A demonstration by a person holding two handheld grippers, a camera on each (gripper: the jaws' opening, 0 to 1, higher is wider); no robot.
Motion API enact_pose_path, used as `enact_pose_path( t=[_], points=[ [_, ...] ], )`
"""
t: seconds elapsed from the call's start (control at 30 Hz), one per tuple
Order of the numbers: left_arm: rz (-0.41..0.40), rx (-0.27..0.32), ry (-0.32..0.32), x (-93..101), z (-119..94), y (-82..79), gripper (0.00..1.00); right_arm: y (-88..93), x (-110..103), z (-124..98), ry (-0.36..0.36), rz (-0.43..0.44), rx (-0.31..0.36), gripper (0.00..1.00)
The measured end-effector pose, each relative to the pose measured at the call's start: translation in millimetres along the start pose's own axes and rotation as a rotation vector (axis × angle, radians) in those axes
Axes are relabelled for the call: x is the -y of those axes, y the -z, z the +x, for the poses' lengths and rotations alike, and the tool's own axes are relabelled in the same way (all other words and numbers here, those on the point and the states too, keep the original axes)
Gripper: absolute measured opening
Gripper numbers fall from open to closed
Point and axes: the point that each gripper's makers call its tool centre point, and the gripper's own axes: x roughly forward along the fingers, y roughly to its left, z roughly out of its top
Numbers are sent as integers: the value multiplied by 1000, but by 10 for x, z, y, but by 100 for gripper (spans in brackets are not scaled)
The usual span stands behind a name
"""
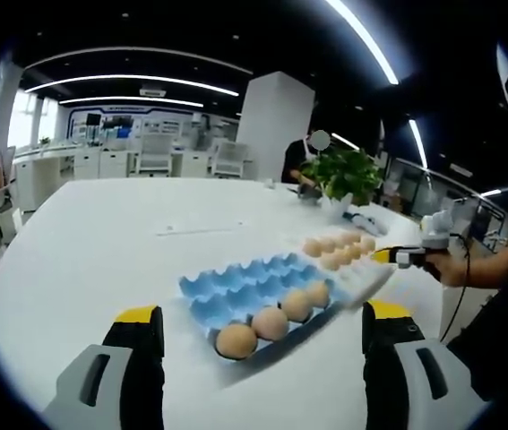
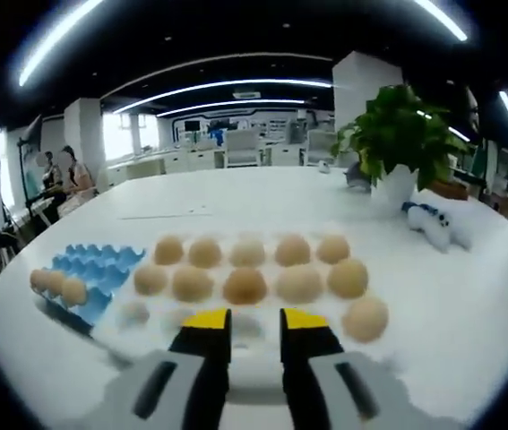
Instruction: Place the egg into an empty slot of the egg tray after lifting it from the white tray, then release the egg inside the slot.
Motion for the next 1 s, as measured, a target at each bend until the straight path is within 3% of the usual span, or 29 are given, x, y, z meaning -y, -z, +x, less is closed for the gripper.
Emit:
enact_pose_path(
  t=[0.2, 0.3, 0.53, 0.67, 0.77, 1.0],
  points=[
    [5, -5, 10, 24, 8, 5, 91, -84, 287, -42, 85, -11, 30, 23],
    [3, -5, 7, 17, 16, 2, 91, -141, 530, -48, 151, -19, 54, 26],
    [5, -4, 3, 1, 18, -5, 91, -77, 845, 11, 200, -1, 23, 28],
    [3, -7, -1, -10, 12, 4, 91, 31, 873, 80, 186, 23, -21, 28],
    [5, -4, -2, -9, 9, -5, 91, 198, 894, 120, 191, 7, -96, 26],
    [9, -3, -6, -13, -4, -19, 91, 171, 912, 154, 160, 38, -67, 27]
  ],
)
